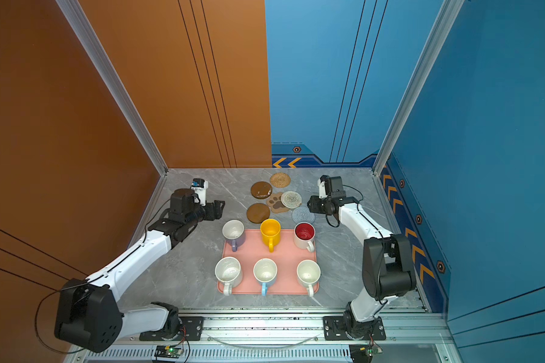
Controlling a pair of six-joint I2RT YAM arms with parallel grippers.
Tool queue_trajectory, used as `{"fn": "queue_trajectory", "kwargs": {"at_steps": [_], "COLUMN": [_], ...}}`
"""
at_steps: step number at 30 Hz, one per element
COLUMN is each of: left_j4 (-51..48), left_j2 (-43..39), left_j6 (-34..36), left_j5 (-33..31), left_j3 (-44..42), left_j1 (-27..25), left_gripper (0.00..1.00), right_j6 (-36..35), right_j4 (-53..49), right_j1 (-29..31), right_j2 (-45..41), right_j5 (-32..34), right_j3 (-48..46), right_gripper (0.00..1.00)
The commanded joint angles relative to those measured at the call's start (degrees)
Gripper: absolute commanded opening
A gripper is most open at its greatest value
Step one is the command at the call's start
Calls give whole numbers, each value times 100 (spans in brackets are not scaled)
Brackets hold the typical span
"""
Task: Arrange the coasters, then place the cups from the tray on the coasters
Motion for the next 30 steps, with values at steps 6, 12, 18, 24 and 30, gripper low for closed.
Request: {"fn": "queue_trajectory", "kwargs": {"at_steps": [6,12,18,24,30], "left_j4": [-856,-1240,-1243,-1240,-1241], "left_j2": [-118,-42,28,144,189], "left_j6": [-95,104,98,82,54], "left_j5": [196,-56,7,16,34], "left_j3": [376,619,691,791,790], "left_j1": [-180,-198,-211,-219,-235], "left_gripper": [82,82,82,81,81], "right_j6": [174,224,387,584,612], "right_j4": [-1306,-1356,-1454,-1741,-1890], "right_j1": [295,411,355,156,-122], "right_j2": [1548,1926,2324,2635,2671], "right_j5": [-652,-562,-448,-153,-92], "right_j3": [1277,1473,1658,1811,1758], "right_gripper": [22,12,1,0,0]}}
